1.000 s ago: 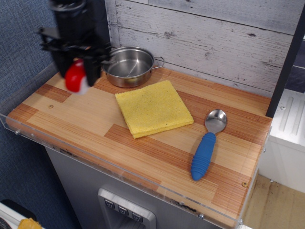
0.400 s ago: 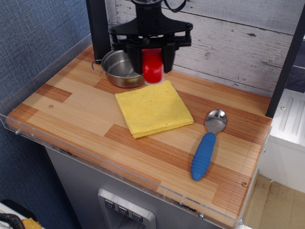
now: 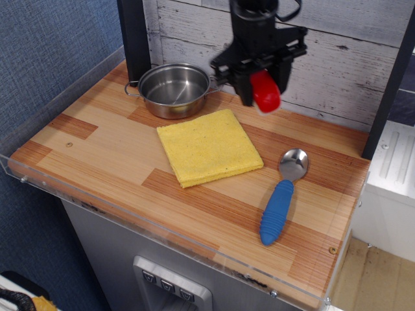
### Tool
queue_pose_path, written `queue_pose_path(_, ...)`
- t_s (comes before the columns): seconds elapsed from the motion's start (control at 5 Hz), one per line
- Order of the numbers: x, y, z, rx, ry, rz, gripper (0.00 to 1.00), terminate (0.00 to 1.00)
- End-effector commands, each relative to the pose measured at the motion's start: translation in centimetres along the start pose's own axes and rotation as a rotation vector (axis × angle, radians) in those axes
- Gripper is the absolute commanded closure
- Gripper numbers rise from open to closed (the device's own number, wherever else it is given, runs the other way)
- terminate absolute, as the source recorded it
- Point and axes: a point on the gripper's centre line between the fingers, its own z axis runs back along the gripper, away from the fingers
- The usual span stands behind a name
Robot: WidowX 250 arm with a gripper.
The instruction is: Move the apple and put it behind the spoon.
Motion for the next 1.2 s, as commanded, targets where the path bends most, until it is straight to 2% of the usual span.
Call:
queue_pose_path(0.0, 1.7, -3.6, -2.0, -0.012, -0.012, 0.187, 1.0, 0.0)
queue_pose_path(0.2, 1.9, -3.8, -3.6, 0.041, 0.007, 0.22, 1.0, 0.0)
queue_pose_path(0.6, 1.7, -2.5, -5.0, 0.075, 0.035, 0.296, 1.0, 0.0)
queue_pose_path(1.0, 0.7, -1.9, -6.0, 0.079, 0.055, 0.315, 1.0, 0.0)
